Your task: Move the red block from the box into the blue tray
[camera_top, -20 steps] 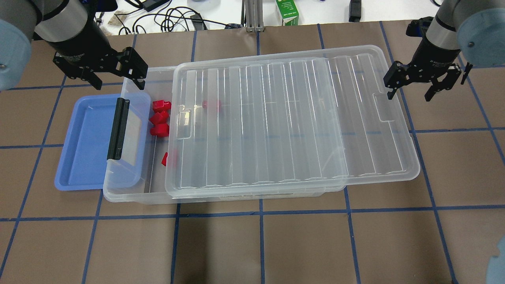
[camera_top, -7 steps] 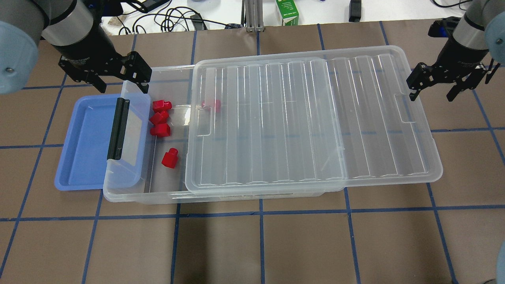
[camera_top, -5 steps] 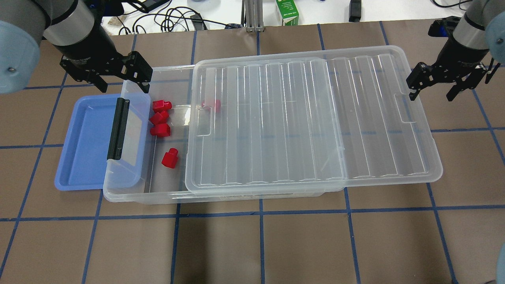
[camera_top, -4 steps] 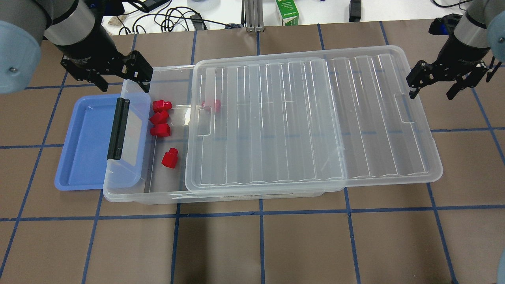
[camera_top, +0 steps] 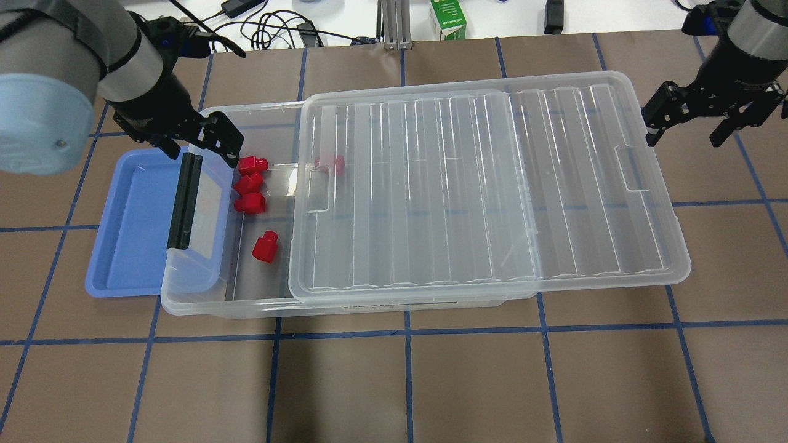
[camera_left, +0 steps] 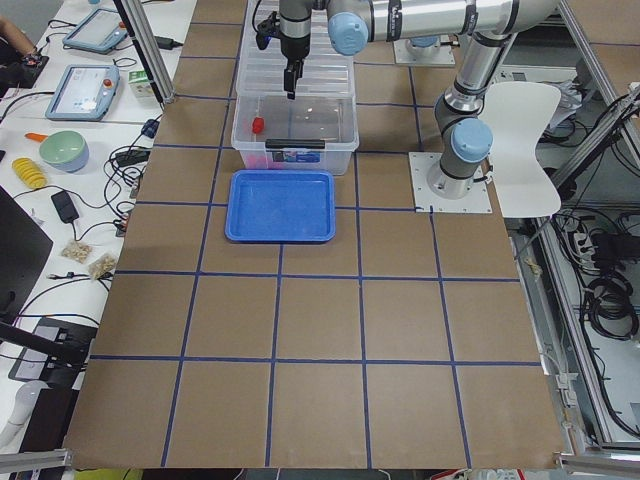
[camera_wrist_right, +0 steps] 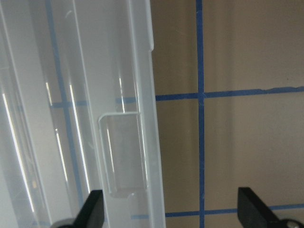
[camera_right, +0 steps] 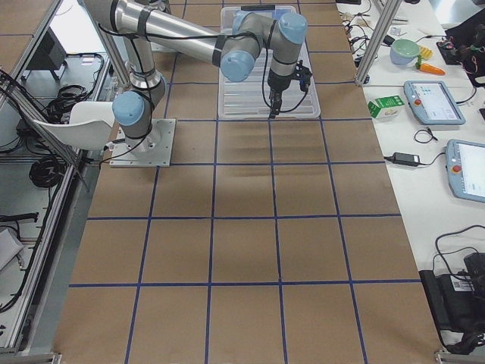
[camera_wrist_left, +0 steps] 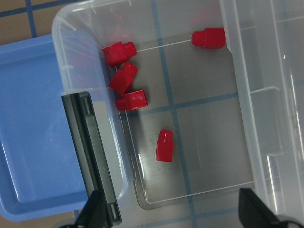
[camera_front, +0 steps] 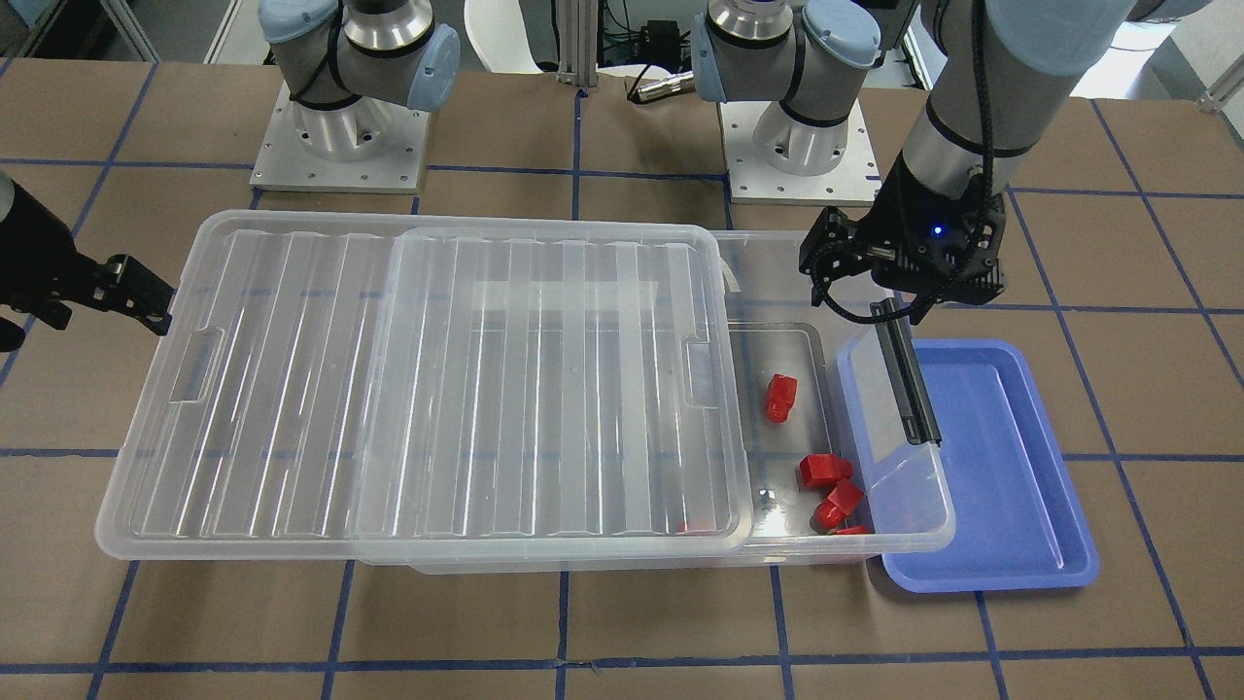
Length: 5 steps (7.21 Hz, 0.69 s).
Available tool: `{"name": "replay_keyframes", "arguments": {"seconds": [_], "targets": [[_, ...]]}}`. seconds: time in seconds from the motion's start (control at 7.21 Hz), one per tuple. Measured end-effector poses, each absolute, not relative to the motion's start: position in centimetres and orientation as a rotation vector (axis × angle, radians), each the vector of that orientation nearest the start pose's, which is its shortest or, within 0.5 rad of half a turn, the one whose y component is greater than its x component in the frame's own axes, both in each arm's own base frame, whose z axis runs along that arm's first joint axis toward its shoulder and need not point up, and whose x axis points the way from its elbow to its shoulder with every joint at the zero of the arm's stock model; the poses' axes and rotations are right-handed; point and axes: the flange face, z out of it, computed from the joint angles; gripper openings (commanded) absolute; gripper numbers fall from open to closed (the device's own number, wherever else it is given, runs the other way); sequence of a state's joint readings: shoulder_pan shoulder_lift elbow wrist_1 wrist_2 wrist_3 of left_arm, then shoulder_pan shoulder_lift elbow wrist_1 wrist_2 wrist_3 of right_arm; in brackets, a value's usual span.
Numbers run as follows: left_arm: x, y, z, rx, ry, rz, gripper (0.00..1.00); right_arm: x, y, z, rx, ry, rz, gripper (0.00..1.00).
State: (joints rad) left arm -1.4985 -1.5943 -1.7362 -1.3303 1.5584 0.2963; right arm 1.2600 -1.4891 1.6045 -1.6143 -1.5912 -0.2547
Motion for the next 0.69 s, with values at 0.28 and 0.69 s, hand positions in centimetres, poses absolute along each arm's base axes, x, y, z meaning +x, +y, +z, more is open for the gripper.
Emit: {"name": "replay_keyframes", "arguments": {"seconds": [0.28, 0.69], "targets": [[-9.6, -49.3, 34.3, 0.421, 3.103, -0.144, 1.0, -0.9, -49.2, 47.8, 0.067, 3.139, 0.108, 1.0], [-9.8, -47.3, 29.3, 0.533, 3.096, -0.085, 1.0, 4.2, -45.6, 50.1, 0.1, 3.138, 0.145, 1.0]]}}
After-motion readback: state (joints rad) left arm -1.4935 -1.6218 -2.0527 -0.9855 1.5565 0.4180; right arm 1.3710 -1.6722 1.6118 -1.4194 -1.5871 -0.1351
